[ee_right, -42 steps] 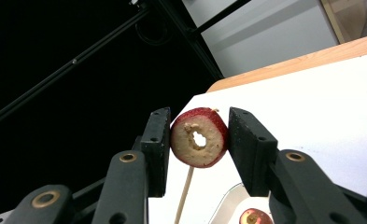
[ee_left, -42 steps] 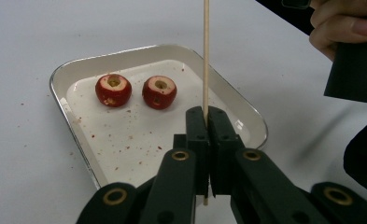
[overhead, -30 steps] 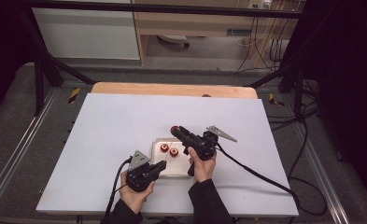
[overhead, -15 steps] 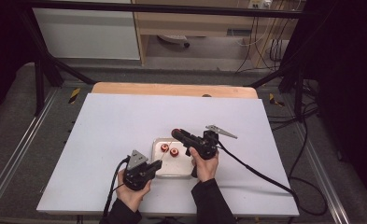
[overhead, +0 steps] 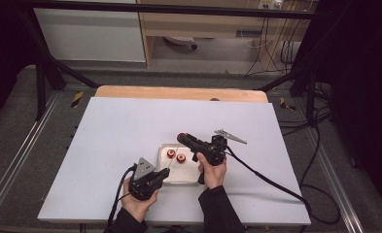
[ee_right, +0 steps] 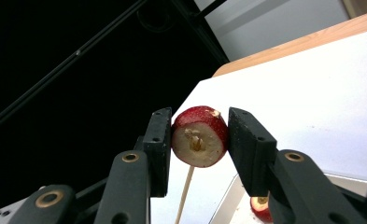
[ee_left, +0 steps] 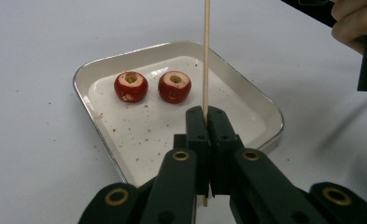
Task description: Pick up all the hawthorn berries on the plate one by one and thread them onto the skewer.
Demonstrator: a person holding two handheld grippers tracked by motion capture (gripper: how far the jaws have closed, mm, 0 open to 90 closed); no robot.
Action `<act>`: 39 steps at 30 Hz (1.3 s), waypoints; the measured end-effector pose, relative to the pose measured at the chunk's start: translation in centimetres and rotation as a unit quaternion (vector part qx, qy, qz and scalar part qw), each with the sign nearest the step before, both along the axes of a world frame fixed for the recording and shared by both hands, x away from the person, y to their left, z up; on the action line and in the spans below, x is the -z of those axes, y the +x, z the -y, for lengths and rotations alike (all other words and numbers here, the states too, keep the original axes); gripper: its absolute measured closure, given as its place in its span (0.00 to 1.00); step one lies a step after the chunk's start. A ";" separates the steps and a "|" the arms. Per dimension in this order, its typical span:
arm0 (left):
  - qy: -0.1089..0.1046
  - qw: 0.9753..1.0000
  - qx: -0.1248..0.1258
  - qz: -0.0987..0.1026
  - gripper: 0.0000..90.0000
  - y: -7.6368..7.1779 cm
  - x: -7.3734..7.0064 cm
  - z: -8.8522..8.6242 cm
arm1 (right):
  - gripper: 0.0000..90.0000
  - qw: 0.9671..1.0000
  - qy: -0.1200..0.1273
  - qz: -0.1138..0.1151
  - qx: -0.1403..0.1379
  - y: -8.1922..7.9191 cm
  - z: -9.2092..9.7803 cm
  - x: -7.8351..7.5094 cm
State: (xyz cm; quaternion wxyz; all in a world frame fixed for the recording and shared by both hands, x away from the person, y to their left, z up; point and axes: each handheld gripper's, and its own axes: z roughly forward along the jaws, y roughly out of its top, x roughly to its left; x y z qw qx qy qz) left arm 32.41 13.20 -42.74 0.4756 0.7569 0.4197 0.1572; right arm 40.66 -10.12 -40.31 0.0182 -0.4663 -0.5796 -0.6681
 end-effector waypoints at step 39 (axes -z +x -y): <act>0.011 0.999 0.025 0.020 0.98 2.1 -1.0 -0.5 | 0.50 0.996 -0.080 0.000 -0.042 -2.5 -0.8 1.2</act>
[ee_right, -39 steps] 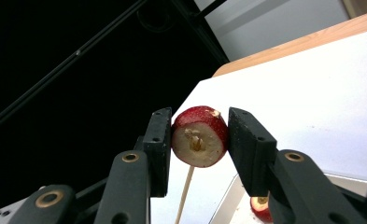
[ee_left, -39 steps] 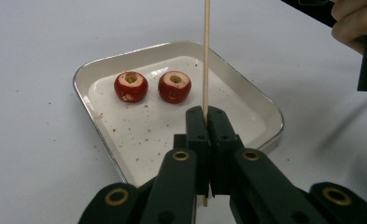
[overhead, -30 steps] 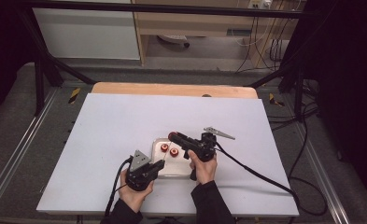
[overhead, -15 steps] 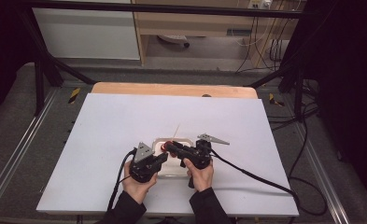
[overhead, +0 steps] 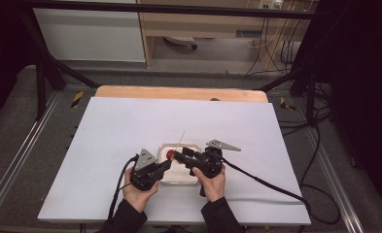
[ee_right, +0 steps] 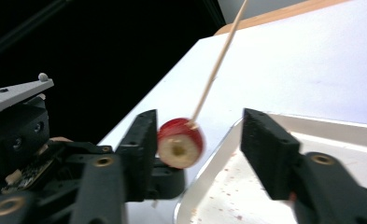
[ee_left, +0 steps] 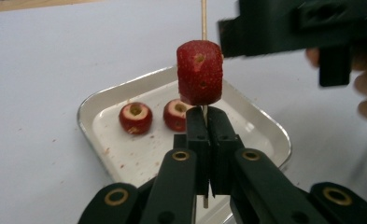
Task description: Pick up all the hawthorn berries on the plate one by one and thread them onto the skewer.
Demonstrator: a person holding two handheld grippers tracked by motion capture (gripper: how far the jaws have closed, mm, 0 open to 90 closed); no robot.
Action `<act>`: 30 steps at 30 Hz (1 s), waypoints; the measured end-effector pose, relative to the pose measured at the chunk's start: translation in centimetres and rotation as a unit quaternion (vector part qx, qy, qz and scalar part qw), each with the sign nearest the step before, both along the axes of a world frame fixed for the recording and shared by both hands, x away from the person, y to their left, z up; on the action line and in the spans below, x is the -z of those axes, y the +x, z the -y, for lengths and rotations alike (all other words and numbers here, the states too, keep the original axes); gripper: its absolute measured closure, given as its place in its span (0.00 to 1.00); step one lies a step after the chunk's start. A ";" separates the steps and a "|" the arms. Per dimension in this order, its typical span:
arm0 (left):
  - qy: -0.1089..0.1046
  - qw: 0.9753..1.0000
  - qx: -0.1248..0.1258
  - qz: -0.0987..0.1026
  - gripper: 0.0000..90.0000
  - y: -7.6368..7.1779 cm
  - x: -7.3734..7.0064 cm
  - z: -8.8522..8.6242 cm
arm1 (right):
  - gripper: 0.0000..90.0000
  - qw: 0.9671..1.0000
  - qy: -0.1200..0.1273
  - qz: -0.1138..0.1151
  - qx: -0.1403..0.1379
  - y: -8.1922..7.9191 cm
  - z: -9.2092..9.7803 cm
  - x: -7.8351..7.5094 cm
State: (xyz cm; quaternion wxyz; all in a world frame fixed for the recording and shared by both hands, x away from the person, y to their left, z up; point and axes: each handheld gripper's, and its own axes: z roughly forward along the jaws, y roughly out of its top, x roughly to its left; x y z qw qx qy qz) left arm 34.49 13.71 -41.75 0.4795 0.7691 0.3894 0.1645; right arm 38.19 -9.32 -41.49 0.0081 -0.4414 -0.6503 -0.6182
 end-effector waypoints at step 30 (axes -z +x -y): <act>0.063 0.997 0.031 -0.029 0.98 -1.9 1.9 -8.1 | 0.19 0.929 -0.350 -0.033 -0.111 4.9 -1.0 -1.6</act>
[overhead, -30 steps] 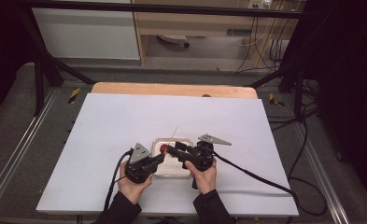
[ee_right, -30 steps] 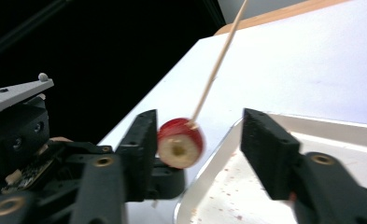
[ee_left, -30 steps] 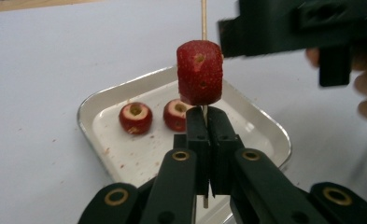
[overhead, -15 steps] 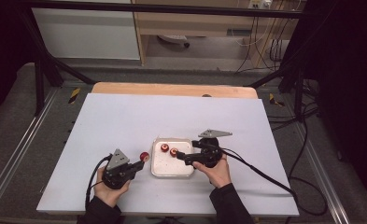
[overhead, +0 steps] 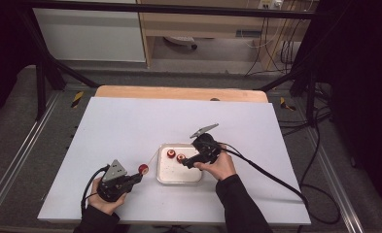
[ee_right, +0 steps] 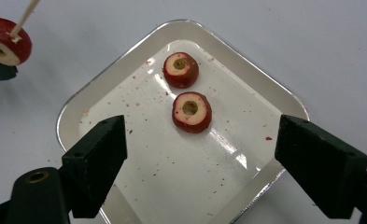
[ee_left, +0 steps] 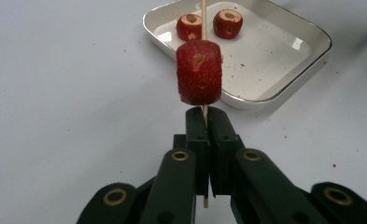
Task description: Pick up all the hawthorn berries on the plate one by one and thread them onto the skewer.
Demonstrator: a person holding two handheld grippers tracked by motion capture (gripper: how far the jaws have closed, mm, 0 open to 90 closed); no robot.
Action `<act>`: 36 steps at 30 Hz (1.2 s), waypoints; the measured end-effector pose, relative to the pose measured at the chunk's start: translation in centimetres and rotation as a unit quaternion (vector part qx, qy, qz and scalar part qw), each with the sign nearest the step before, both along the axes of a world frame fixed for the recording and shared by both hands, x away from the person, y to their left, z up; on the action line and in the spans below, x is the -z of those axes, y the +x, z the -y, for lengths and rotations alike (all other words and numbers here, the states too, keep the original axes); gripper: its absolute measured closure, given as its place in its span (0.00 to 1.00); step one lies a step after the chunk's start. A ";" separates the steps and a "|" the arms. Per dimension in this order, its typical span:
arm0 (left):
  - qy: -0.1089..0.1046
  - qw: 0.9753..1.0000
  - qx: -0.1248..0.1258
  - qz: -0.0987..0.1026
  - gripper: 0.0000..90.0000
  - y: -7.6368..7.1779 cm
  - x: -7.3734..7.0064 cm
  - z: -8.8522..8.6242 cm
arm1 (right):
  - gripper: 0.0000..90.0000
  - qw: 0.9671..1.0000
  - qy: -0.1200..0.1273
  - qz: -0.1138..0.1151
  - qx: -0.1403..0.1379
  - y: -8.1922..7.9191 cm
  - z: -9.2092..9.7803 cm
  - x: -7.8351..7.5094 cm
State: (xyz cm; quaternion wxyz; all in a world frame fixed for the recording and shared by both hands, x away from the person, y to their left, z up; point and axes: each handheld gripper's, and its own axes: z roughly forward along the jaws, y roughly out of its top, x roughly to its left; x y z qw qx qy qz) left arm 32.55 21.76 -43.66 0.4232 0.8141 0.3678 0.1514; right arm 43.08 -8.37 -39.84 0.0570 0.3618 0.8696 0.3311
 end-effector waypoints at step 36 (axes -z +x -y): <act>0.003 1.000 -0.002 -0.003 0.98 0.1 0.3 -0.2 | 0.65 0.993 -0.065 -0.099 -0.010 4.0 -3.8 2.0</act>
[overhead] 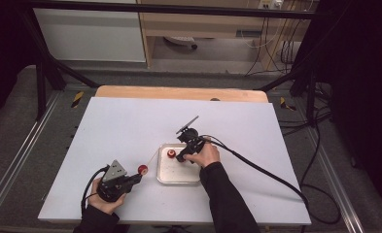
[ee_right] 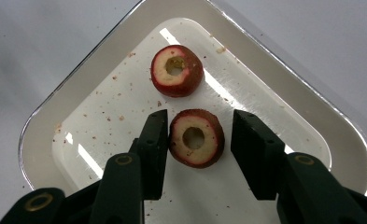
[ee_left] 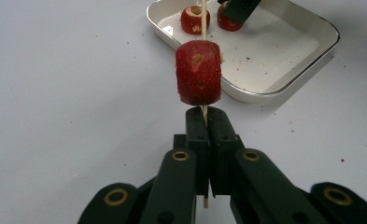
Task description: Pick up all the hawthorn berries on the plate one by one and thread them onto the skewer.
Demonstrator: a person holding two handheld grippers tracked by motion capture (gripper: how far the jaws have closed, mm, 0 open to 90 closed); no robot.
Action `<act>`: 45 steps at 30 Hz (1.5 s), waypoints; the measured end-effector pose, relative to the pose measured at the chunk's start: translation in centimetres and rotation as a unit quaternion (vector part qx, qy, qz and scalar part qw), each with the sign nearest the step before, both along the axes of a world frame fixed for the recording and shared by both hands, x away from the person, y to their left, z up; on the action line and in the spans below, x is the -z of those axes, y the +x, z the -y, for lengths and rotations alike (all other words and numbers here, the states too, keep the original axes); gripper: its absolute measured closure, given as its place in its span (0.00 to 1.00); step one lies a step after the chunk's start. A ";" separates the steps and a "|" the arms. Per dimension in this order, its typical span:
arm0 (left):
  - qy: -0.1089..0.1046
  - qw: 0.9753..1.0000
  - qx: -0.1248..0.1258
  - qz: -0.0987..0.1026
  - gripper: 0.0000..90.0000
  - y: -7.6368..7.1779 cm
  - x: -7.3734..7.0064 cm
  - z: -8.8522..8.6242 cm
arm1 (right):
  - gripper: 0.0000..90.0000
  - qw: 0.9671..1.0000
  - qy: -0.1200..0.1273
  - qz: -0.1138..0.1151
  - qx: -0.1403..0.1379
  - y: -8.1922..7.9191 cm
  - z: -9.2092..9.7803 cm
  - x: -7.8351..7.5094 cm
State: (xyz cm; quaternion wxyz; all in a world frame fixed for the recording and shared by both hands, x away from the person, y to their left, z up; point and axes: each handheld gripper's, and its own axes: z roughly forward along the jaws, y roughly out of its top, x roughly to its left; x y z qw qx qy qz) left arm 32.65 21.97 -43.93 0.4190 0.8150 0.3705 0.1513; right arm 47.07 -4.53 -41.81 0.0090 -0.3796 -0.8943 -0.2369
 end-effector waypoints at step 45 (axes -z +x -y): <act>-0.023 1.000 -0.011 0.014 0.98 -0.8 -0.7 1.0 | 0.69 0.950 0.294 0.066 0.083 -5.0 4.3 -2.5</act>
